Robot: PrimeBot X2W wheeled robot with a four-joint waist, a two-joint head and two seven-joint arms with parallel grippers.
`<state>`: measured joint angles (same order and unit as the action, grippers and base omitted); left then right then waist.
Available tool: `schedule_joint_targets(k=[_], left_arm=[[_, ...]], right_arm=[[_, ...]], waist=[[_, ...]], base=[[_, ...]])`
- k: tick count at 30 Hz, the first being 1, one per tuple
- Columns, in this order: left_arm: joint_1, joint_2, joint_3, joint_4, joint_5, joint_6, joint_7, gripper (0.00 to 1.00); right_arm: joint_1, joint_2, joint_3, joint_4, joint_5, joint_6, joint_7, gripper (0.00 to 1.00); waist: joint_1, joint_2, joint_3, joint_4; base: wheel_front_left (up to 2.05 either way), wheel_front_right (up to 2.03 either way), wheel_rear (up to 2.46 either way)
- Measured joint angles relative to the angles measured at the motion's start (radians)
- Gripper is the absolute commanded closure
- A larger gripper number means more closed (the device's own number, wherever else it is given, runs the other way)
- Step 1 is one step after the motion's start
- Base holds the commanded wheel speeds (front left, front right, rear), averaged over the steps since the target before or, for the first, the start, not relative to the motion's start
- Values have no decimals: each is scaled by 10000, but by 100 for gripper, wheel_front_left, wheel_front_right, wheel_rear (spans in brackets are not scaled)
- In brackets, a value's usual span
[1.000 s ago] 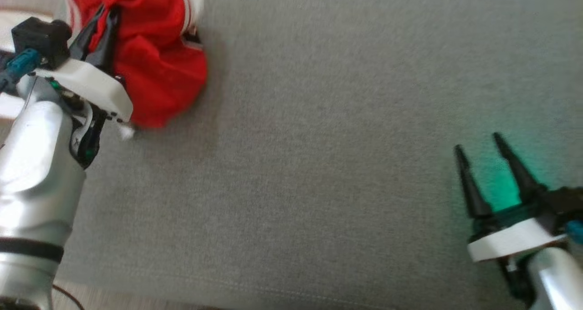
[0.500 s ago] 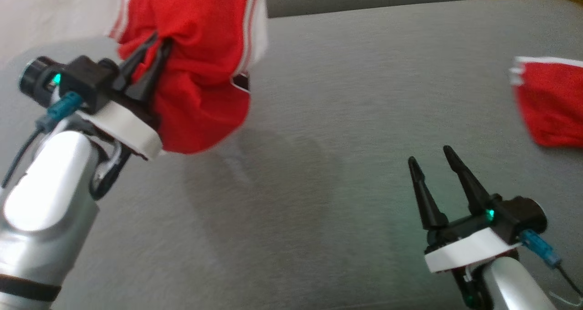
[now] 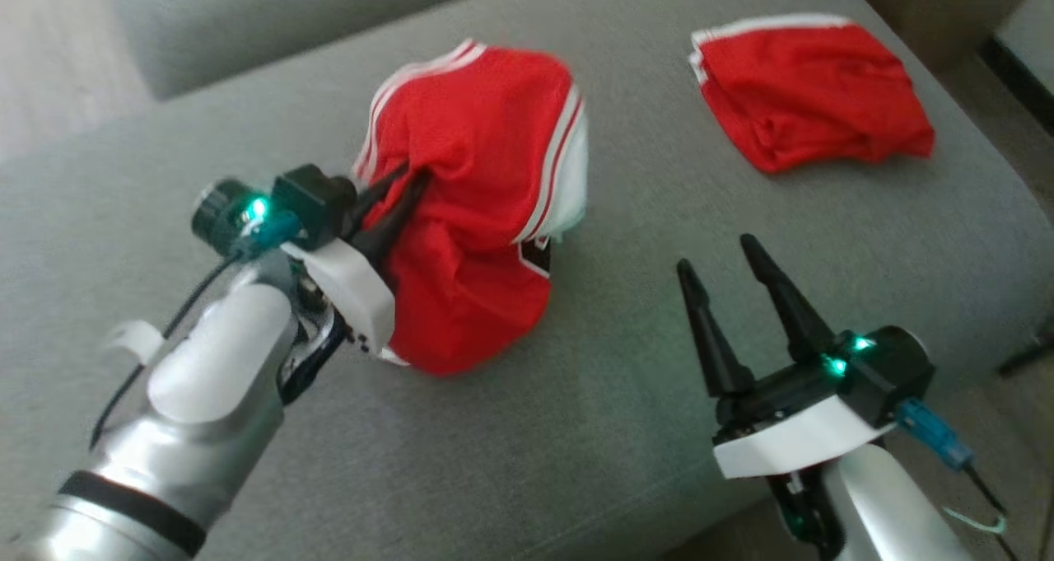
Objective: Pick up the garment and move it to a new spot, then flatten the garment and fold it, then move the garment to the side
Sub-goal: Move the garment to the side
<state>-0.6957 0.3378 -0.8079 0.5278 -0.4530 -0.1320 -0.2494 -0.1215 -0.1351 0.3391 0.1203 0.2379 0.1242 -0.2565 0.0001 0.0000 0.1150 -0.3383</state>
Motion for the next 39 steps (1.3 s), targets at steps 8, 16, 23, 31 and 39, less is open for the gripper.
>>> schedule_joint_targets(k=[8,16,23,31,39], left_arm=[[-138,-594,-389,2890,-441,2,0,100],[301,-1310,991,1057,148,531,-6,0],[3322,-1394,2711,-917,746,1605,-17,0],[6538,-1563,5091,-2986,1200,2209,-17,0],[9390,-2266,6502,-4723,2518,2182,-17,0]], right_arm=[[-461,295,305,-86,-2,0,0,0],[-283,288,-151,203,-38,0,0,0],[1085,263,-713,629,-38,0,0,0],[1683,291,-1373,976,-119,0,0,0],[2742,449,-1866,1035,-211,0,2,0]], waist=[[0,0,1266,-622],[0,0,1104,-113],[0,0,-106,1097],[-1,0,-1351,2697],[-1,0,-2280,3788]], base=[[0,0,0],[0,0,0],[0,0,0],[0,0,0],[0,0,0]])
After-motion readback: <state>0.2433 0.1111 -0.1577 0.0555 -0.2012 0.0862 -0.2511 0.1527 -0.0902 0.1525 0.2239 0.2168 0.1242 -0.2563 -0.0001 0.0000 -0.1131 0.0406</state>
